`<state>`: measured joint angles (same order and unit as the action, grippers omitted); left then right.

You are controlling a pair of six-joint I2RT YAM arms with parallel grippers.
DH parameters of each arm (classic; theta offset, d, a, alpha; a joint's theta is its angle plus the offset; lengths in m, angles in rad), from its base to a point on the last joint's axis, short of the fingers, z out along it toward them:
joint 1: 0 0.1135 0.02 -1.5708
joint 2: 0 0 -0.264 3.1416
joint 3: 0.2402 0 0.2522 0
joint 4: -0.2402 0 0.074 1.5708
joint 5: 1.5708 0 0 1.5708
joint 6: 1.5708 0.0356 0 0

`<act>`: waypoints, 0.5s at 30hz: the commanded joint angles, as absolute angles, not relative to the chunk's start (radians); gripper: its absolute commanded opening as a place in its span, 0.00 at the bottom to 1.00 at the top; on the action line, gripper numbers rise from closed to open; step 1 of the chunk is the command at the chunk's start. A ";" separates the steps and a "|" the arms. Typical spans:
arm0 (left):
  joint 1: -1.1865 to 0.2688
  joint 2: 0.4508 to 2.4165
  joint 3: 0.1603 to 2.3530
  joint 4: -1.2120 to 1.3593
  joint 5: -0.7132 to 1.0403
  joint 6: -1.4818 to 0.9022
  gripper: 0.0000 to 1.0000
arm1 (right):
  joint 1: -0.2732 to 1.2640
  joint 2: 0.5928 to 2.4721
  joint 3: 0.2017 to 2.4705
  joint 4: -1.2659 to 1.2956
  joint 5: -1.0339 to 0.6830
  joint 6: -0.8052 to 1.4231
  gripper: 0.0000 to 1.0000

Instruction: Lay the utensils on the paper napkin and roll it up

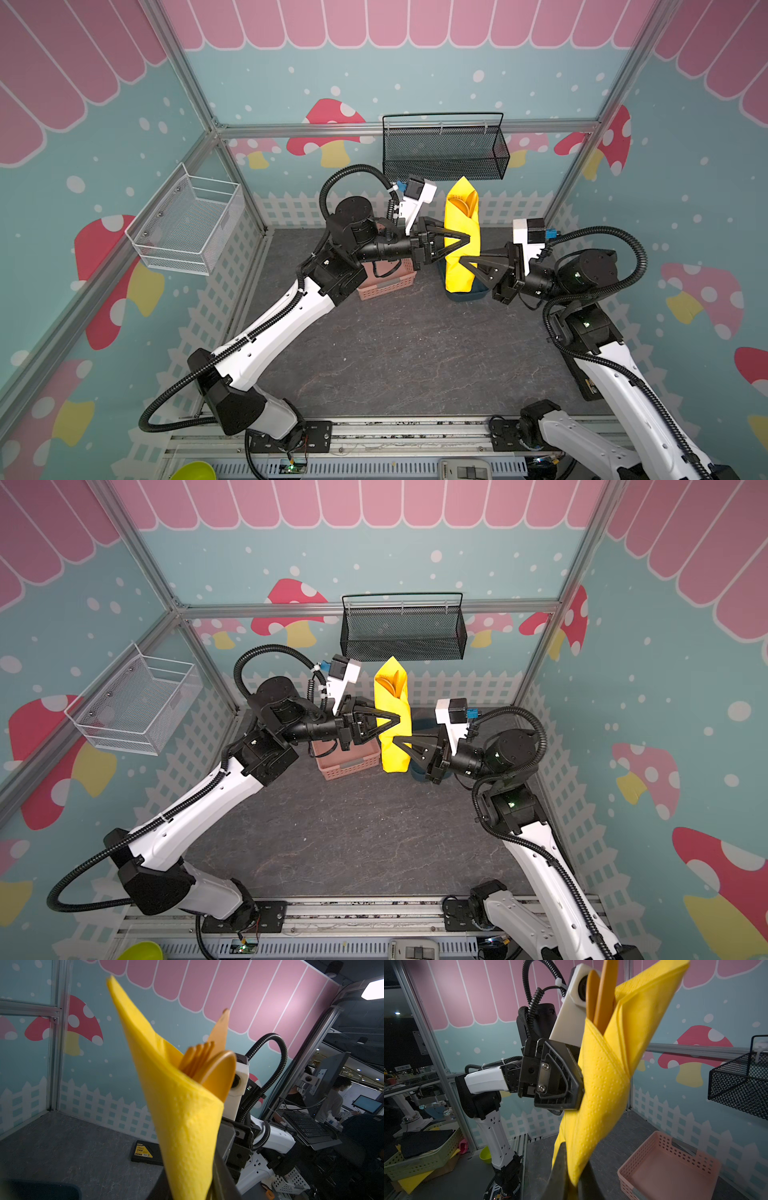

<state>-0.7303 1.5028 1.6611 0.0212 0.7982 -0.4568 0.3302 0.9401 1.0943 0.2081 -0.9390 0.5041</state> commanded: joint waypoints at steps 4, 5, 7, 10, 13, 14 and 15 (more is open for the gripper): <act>-0.721 1.499 1.642 0.077 0.818 -0.478 0.09 | 0.340 0.916 1.092 0.229 -0.940 0.482 0.18; -0.721 1.501 1.639 0.091 0.821 -0.486 0.09 | 0.339 0.914 1.092 0.229 -0.939 0.482 0.23; -0.721 1.503 1.628 0.124 0.827 -0.502 0.07 | 0.339 0.914 1.092 0.232 -0.940 0.486 0.32; -0.721 1.508 1.613 0.172 0.829 -0.525 0.06 | 0.339 0.914 1.088 0.253 -0.956 0.506 0.34; -0.721 1.520 1.608 0.209 0.833 -0.549 0.05 | 0.339 0.917 1.079 0.289 -0.977 0.532 0.34; -0.722 1.523 1.607 0.214 0.834 -0.553 0.05 | 0.339 0.917 1.078 0.298 -0.982 0.538 0.34; -0.723 1.526 1.607 0.220 0.834 -0.556 0.05 | 0.339 0.918 1.075 0.309 -0.988 0.548 0.34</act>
<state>-0.7269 1.5108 1.6165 0.1574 0.8169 -0.5289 0.3298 0.9283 1.0897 0.2413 -0.9443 0.5224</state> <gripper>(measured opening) 0.097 0.340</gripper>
